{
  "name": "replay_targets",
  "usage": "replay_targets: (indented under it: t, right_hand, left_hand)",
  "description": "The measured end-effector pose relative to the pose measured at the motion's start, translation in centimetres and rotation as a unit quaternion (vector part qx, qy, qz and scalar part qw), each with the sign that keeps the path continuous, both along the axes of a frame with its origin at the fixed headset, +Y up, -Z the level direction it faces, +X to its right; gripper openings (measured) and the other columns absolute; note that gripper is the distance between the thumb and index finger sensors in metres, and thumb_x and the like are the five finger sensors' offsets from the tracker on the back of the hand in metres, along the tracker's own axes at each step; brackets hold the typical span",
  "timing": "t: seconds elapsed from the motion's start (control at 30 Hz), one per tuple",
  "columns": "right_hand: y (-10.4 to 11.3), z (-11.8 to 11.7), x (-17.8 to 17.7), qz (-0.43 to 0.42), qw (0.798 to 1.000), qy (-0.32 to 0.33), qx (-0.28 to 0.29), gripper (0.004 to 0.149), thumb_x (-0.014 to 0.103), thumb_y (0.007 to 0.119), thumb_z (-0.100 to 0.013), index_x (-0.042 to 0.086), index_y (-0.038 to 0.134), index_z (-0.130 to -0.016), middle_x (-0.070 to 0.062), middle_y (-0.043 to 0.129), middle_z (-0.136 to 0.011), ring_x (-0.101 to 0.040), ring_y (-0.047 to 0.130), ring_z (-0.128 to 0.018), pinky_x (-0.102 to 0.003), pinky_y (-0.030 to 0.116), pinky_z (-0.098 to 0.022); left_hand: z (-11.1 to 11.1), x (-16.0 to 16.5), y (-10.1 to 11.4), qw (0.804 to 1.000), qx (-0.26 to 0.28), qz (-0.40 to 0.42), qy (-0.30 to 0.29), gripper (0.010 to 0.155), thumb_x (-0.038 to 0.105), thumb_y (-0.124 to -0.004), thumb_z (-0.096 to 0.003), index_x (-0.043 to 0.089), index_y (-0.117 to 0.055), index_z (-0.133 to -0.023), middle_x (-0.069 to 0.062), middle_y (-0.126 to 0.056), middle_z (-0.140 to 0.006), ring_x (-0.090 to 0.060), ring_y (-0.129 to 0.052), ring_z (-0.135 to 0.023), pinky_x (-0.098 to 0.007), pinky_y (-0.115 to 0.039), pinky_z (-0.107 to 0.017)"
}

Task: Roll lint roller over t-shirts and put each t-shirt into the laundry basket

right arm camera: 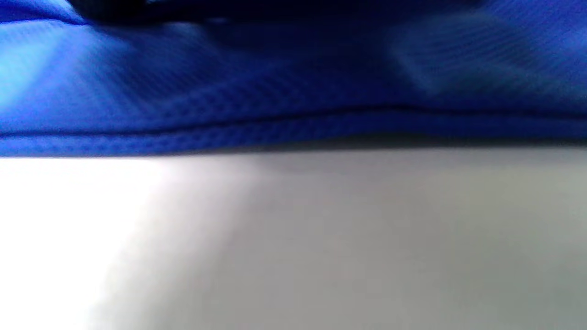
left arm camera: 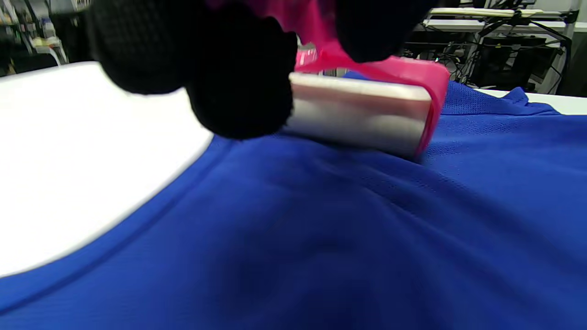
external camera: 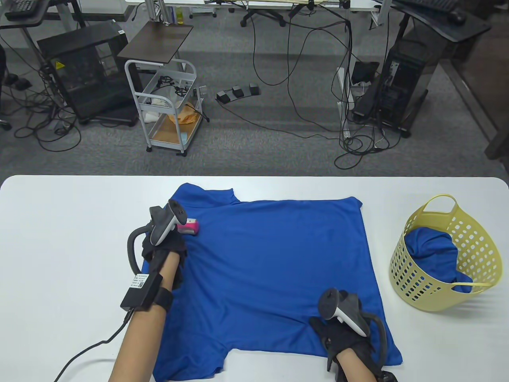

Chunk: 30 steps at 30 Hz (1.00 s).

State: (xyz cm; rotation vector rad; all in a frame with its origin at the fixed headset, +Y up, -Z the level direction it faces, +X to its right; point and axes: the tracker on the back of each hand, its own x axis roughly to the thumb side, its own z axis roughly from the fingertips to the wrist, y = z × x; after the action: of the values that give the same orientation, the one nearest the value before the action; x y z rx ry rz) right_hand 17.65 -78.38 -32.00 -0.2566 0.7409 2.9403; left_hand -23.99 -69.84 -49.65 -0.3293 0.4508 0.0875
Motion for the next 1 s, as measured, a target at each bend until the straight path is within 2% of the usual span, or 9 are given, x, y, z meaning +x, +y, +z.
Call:
replay_targets:
  t: [0.2,0.4,0.47,0.57,0.63,0.73,0.87,0.93,1.0]
  right_hand:
    - [0.1,-0.1,0.0,0.003,1.0,0.003,-0.006,0.074,0.06,0.047,-0.049,0.029,0.01,-0.105,-0.014,0.002,-0.114,-0.048,0.011,-0.1,-0.069,0.027,-0.069]
    - [-0.1,0.0,0.0,-0.003,1.0,0.001,-0.001,0.074,0.06,0.046,-0.048,0.029,0.01,-0.105,-0.013,0.002,-0.114,-0.047,0.009,-0.1,-0.068,0.025,-0.069]
    - [-0.1,0.0,0.1,-0.004,1.0,0.003,-0.003,0.074,0.06,0.046,-0.048,0.03,0.01,-0.105,-0.013,0.002,-0.114,-0.047,0.009,-0.1,-0.068,0.025,-0.069]
    - [-0.1,0.0,0.1,-0.007,1.0,-0.001,-0.002,0.074,0.06,0.047,-0.048,0.03,0.01,-0.105,-0.013,0.001,-0.113,-0.047,0.009,-0.1,-0.068,0.024,-0.069]
    - [-0.1,0.0,0.1,-0.006,1.0,-0.001,-0.004,0.074,0.06,0.046,-0.048,0.03,0.009,-0.105,-0.012,0.001,-0.113,-0.047,0.008,-0.1,-0.068,0.024,-0.069]
    - [-0.1,0.0,0.1,-0.006,1.0,-0.002,-0.003,0.074,0.06,0.046,-0.048,0.03,0.009,-0.105,-0.012,0.001,-0.113,-0.046,0.008,-0.1,-0.068,0.024,-0.069]
    - [-0.1,0.1,0.1,-0.01,1.0,-0.003,-0.002,0.074,0.06,0.046,-0.049,0.03,0.009,-0.105,-0.012,0.0,-0.113,-0.046,0.008,-0.1,-0.067,0.023,-0.069]
    - [-0.1,0.0,0.1,-0.01,1.0,-0.003,-0.003,0.074,0.06,0.046,-0.048,0.03,0.009,-0.105,-0.012,0.0,-0.113,-0.046,0.008,-0.1,-0.067,0.023,-0.069]
    - [-0.1,0.1,0.1,-0.004,1.0,0.001,-0.001,0.074,0.06,0.046,-0.048,0.03,0.009,-0.105,-0.012,0.001,-0.113,-0.046,0.008,-0.1,-0.068,0.024,-0.069]
  left_hand:
    - [1.2,-0.8,-0.1,0.999,0.004,0.004,-0.033,0.067,0.043,-0.069,-0.0523,0.04,-0.032,-0.108,-0.002,-0.073,-0.096,-0.014,-0.103,-0.052,-0.034,-0.086,-0.045]
    - [8.3,-2.7,2.5,0.996,-0.03,-0.014,-0.088,0.064,0.049,-0.076,-0.0503,0.039,-0.049,-0.107,0.001,-0.087,-0.088,-0.009,-0.11,-0.036,-0.027,-0.092,-0.032]
    - [11.2,-3.4,3.6,0.994,-0.071,0.001,-0.084,0.061,0.051,-0.078,-0.0502,0.039,-0.056,-0.106,0.001,-0.093,-0.083,-0.008,-0.111,-0.03,-0.026,-0.093,-0.027]
    - [13.5,-3.4,4.9,0.991,-0.103,0.019,-0.088,0.058,0.052,-0.078,-0.0504,0.037,-0.064,-0.104,0.0,-0.096,-0.08,-0.007,-0.111,-0.026,-0.025,-0.094,-0.024]
    - [14.4,-2.6,5.7,0.988,-0.097,0.04,-0.111,0.058,0.052,-0.077,-0.0512,0.036,-0.062,-0.105,0.0,-0.095,-0.08,-0.006,-0.111,-0.027,-0.024,-0.094,-0.024]
    - [15.0,0.3,5.5,0.988,-0.056,0.041,-0.135,0.06,0.052,-0.076,-0.0513,0.034,-0.059,-0.106,0.0,-0.093,-0.082,-0.006,-0.111,-0.027,-0.025,-0.093,-0.025]
    - [14.2,4.0,3.1,0.984,-0.074,-0.003,-0.162,0.06,0.052,-0.074,-0.0515,0.032,-0.057,-0.106,0.0,-0.09,-0.085,-0.004,-0.111,-0.027,-0.023,-0.094,-0.024]
    - [12.9,5.4,3.0,0.988,-0.037,-0.035,-0.147,0.061,0.051,-0.074,-0.0516,0.029,-0.056,-0.105,-0.001,-0.092,-0.084,-0.005,-0.112,-0.025,-0.023,-0.094,-0.022]
    - [10.2,6.5,2.8,0.988,-0.035,-0.052,-0.138,0.06,0.052,-0.074,-0.0517,0.03,-0.058,-0.105,-0.001,-0.093,-0.083,-0.005,-0.112,-0.024,-0.023,-0.094,-0.022]
